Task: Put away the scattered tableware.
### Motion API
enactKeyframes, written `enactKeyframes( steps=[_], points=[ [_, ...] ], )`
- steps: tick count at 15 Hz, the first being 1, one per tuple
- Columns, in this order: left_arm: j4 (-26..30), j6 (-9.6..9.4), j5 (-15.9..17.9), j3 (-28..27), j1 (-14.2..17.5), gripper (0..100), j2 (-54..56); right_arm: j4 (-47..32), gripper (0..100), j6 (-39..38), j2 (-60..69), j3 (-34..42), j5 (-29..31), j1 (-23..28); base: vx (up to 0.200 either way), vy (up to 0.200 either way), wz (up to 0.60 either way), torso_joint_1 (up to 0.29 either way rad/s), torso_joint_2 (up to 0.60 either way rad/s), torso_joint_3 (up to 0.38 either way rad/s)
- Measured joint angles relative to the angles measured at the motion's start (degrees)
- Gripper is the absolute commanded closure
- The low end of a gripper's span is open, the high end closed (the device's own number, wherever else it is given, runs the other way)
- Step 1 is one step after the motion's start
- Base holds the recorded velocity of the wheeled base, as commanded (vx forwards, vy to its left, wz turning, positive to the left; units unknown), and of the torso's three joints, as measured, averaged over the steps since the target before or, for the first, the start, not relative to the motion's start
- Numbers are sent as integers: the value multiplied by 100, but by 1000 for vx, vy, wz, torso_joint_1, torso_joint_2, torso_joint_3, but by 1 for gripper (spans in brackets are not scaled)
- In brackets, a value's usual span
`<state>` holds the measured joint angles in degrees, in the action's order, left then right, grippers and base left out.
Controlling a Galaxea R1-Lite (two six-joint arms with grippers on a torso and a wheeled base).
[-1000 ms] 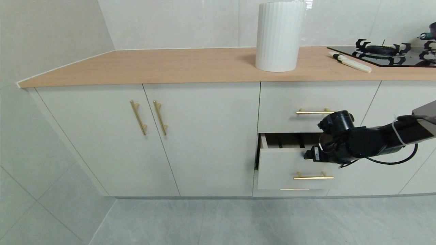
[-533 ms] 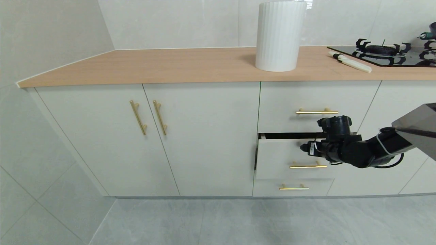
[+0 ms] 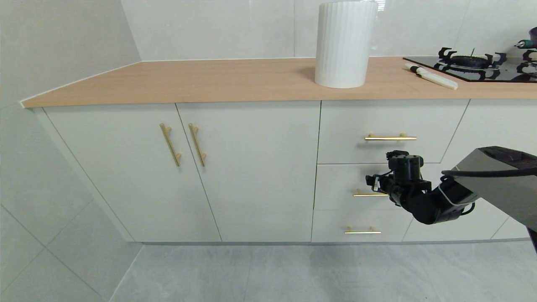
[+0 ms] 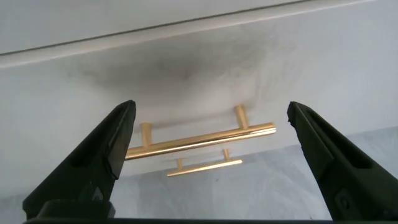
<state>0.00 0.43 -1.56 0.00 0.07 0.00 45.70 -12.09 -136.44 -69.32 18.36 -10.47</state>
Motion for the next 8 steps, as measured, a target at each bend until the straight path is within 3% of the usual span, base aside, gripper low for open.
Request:
enactKeyframes(
  steps=[8],
  points=[
    [0,0,0,0,0,0,0,222,0,-178,-102,-161,154,13,0,0,0,0,0,0]
  ],
)
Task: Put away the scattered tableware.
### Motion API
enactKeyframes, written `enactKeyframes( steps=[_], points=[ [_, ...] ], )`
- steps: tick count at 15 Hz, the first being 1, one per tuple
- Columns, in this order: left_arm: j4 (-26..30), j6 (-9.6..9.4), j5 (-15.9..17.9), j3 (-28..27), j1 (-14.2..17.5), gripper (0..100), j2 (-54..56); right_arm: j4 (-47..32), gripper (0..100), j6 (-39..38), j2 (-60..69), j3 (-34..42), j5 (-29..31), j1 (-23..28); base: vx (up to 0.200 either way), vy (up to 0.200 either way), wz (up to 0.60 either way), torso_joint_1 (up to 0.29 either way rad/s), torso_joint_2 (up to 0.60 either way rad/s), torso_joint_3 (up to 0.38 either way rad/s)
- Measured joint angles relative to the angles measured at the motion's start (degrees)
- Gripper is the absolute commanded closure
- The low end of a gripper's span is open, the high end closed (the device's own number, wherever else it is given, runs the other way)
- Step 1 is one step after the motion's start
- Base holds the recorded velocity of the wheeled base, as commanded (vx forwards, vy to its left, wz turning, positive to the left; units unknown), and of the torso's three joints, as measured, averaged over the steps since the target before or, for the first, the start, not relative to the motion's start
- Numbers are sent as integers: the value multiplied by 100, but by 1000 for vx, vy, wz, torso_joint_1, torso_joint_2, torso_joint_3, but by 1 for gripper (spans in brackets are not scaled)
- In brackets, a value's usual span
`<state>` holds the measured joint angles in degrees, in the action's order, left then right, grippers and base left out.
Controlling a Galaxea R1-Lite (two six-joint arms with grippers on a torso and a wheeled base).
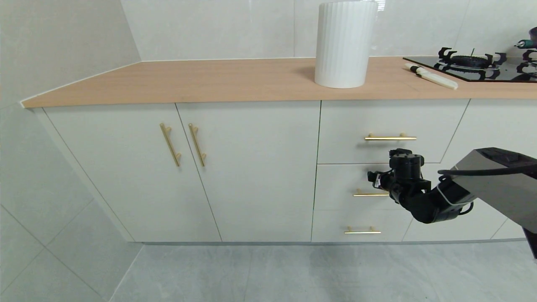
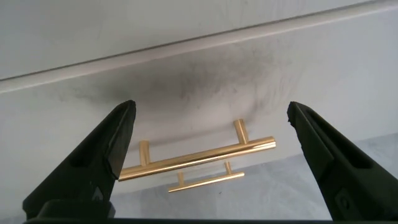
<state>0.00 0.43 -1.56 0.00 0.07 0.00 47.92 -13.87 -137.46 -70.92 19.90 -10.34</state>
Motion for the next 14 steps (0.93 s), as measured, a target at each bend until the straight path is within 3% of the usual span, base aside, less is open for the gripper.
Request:
enactKeyframes(
  steps=[7,14],
  points=[
    [0,0,1,0,0,0,0,116,0,-35,1381,1040,2,-40,0,0,0,0,0,0],
    [0,0,1,0,0,0,0,550,0,528,4975,3601,440,-29,0,0,0,0,0,0]
  ],
)
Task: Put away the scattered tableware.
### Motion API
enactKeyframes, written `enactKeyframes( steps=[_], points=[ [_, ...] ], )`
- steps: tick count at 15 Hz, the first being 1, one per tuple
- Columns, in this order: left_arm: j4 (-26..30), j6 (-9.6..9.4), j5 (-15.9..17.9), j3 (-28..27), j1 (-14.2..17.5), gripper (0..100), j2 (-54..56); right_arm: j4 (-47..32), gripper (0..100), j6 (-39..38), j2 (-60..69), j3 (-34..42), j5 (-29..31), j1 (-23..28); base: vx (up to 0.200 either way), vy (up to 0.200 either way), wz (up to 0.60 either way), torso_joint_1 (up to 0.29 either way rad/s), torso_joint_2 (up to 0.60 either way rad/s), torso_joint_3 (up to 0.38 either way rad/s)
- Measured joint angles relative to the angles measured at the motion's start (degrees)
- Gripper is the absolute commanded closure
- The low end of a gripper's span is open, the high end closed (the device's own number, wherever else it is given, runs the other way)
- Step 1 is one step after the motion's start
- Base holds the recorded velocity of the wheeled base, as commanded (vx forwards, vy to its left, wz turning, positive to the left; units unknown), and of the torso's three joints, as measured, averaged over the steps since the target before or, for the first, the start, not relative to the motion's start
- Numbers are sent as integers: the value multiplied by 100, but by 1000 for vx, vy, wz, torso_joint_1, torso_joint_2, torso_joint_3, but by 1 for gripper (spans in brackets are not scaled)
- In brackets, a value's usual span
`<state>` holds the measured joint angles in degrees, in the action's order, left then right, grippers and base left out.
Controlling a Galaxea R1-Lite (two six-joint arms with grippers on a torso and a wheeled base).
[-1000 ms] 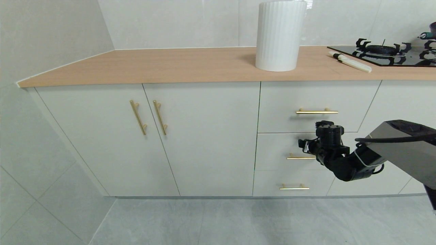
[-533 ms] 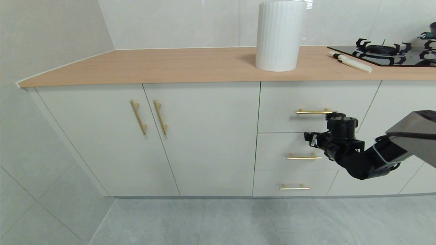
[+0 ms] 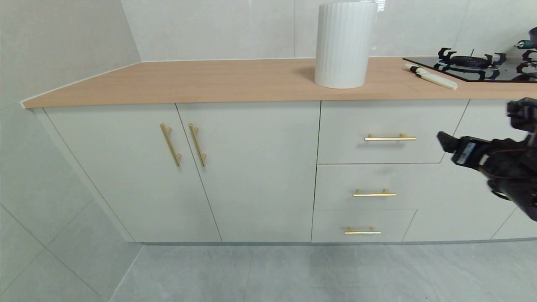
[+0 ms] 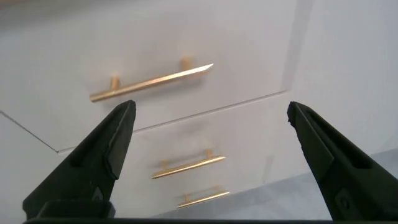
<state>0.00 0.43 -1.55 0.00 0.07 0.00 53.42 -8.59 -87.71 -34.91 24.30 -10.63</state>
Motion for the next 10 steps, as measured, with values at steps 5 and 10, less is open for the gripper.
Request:
enactKeyframes(
  steps=[5,10],
  points=[
    [0,0,-1,0,0,0,0,-583,0,516,2966,1681,129,636,0,0,0,0,0,0],
    [0,0,0,0,0,0,0,-3468,0,740,6038,2370,-339,975,0,0,0,0,0,0]
  ],
)
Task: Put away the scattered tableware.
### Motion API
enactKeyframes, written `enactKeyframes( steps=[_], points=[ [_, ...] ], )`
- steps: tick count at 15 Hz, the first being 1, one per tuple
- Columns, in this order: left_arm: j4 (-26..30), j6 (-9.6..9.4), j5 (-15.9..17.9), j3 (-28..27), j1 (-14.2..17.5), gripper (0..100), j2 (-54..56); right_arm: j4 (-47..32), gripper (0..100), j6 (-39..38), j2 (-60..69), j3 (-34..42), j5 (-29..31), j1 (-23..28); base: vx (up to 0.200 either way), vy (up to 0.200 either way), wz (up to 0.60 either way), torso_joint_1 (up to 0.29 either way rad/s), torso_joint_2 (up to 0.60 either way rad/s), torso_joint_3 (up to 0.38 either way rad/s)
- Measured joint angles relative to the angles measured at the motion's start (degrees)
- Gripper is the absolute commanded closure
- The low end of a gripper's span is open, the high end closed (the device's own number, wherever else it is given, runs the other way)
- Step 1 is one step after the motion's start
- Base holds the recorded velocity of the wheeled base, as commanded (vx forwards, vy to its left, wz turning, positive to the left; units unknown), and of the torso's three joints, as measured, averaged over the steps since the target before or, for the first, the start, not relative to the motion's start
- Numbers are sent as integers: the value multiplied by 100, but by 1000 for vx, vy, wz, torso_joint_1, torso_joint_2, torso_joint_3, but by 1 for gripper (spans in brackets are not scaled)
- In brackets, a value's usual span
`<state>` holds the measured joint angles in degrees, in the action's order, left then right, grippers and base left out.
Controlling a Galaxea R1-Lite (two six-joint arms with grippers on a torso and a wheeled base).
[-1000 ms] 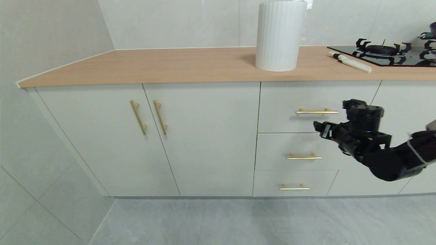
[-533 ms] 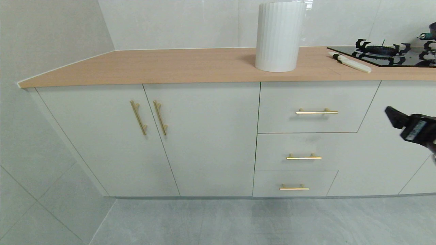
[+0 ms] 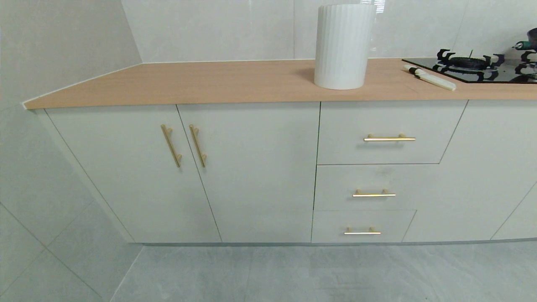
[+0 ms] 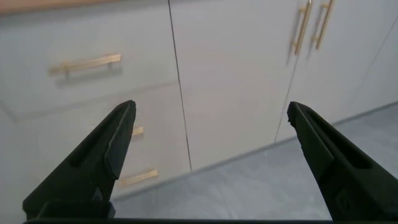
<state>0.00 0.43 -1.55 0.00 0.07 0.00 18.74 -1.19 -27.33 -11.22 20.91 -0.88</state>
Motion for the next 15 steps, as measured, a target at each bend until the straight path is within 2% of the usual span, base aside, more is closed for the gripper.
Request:
enactKeyframes(
  steps=[2,3,6,9,15],
  points=[
    [0,0,-1,0,0,0,0,-1170,0,38,1078,108,-257,37,0,0,0,0,0,0],
    [0,0,-1,0,0,0,0,-1456,0,49,1557,210,-473,41,0,0,0,0,0,0],
    [0,0,-1,0,0,0,0,-1645,0,-15,2387,764,-1084,72,0,0,0,0,0,0],
    [0,0,-1,0,0,0,0,-1669,0,-244,2651,1053,-2126,83,0,0,0,0,0,0],
    [0,0,-1,0,0,0,0,-1735,0,-79,2743,1101,-2039,80,0,0,0,0,0,0]
  ],
)
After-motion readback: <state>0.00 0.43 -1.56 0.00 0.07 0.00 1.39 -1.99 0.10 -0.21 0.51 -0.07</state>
